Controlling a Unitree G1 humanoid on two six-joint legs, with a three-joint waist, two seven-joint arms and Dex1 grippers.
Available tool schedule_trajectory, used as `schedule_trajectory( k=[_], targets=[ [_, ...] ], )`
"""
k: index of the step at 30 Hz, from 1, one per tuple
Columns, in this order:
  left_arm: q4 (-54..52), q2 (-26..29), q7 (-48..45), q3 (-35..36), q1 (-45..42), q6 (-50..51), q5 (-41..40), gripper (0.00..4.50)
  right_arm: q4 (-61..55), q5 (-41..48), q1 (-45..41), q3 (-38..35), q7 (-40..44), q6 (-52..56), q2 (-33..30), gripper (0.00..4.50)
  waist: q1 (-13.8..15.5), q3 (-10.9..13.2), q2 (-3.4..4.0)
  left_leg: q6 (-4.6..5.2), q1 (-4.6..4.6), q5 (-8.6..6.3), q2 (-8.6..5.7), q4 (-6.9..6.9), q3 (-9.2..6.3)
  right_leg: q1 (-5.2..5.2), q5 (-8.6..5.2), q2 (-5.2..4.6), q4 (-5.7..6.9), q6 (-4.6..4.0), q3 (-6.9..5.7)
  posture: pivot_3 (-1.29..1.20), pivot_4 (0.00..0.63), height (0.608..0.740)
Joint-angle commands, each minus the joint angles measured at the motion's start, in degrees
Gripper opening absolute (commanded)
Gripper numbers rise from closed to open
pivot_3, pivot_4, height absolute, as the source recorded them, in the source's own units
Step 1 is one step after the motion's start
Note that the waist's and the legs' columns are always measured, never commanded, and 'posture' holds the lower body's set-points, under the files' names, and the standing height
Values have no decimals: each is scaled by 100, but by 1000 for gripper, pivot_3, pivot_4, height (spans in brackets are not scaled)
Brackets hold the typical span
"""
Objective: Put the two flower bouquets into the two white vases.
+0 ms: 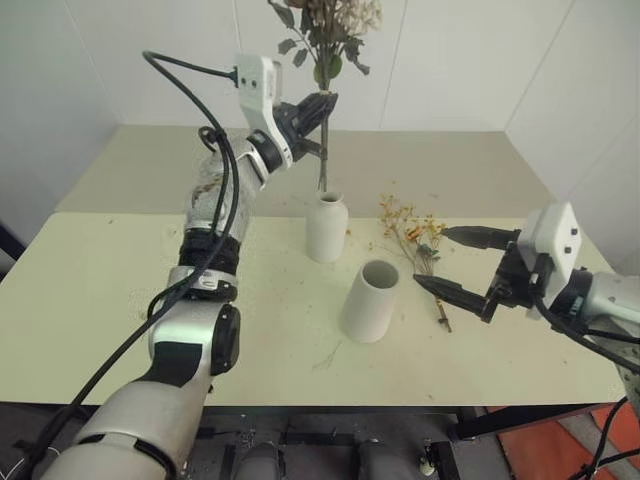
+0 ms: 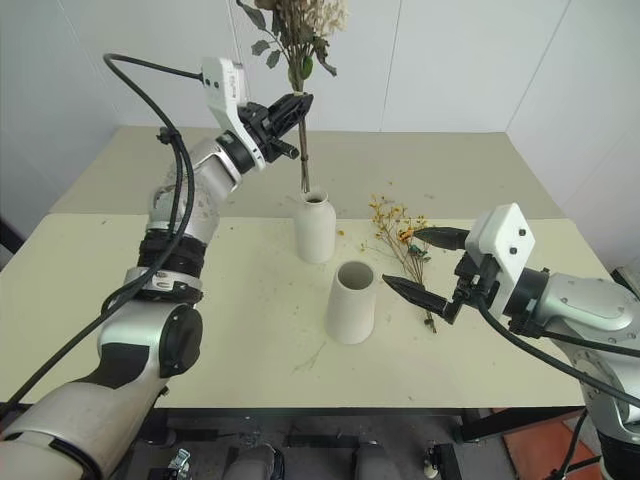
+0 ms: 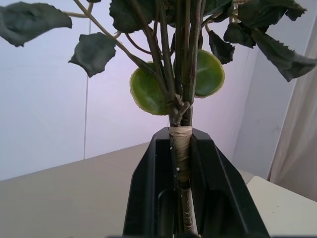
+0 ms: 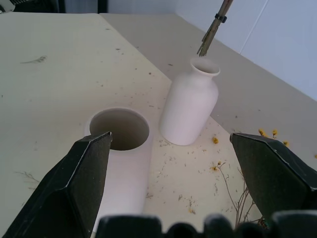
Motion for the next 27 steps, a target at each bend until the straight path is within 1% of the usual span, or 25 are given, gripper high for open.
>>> schedule_trajectory(
  k=[1, 7, 10, 18, 24, 26, 27],
  targets=[
    [269, -111, -93, -3, -359, -414, 52, 114, -246, 297, -24, -364, -411, 408, -50, 4500, -4, 0, -1, 0, 0, 0, 0, 0, 0, 0, 0, 0, 1, 0, 0, 0, 150, 740],
    [646, -193, -161, -91, -368, -764, 259, 114, -304, 707, -175, -479, -1150, 1293, -91, 4500, -35, 0, -1, 0, 0, 0, 0, -1, -1, 0, 0, 0, 1, 0, 0, 0, 150, 740],
    [802, -199, -156, -111, -356, -896, 356, 114, -328, 819, -217, -494, -1315, 1515, -138, 4500, -37, 0, -1, 0, 1, 0, 0, -1, -1, -1, 0, 0, 4, 0, 0, 0, 150, 740],
    [941, -217, -123, -127, -262, -1051, 504, 114, -388, 924, -185, -545, -1417, 1567, -171, 4500, -35, 0, -1, 1, -3, 0, 0, 0, -2, -2, 0, 0, 1, 2, 0, 0, 150, 740],
    [521, -109, -372, -353, 47, -584, 584, 114, -383, 928, -144, -541, -1414, 1513, -198, 4500, -43, 0, 0, 1, -2, 0, 0, -1, -2, -2, -1, 0, 2, 3, 0, 0, 150, 740],
    [269, -26, -422, -384, 207, -321, 555, 831, -373, 913, -135, -528, -1398, 1490, -205, 4500, -52, 0, 0, 1, -2, 0, 0, -1, -2, -3, -1, 1, 3, 3, 1, 0, 150, 740],
    [79, 36, -465, -416, 318, -162, 544, 1054, -365, 903, -130, -519, -1387, 1479, -209, 4500, -55, 0, 0, 1, -1, 0, 1, -1, -2, -3, -1, 1, 5, 3, 1, 0, 150, 740]
  ],
)
